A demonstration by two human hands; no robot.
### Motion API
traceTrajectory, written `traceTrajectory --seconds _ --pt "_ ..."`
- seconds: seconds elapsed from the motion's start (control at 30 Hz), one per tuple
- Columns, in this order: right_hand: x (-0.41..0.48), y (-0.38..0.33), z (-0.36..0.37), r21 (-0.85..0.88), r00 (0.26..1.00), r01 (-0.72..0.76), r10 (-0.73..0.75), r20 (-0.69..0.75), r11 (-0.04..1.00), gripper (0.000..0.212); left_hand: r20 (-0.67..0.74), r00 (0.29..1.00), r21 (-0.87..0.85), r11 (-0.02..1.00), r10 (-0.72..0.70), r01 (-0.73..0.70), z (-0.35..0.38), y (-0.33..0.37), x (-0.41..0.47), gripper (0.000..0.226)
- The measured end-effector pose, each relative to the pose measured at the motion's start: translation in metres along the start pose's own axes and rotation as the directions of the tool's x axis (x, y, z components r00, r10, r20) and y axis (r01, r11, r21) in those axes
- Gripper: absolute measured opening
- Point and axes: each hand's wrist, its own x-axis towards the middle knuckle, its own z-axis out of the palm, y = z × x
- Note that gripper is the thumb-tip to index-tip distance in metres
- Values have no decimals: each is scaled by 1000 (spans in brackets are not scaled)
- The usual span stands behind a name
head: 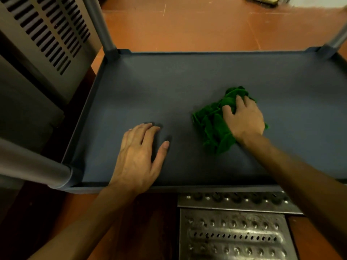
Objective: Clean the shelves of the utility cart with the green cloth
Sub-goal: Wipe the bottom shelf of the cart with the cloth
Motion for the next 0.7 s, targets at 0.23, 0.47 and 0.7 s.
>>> traceTrajectory --seconds 0.23,0.47,0.7 --pt "-42 -58 21 63 986 165 -167 16 984 66 -35 999 -31 999 -16 15 -2 -1 0 58" --pt "-100 -103 40 155 929 368 -371 -6 917 75 -49 998 -101 994 -35 30 -5 -1 -2 66" --pt "-107 -100 25 384 869 395 -475 138 835 68 -40 998 -166 986 -38 30 -6 -1 -3 62"
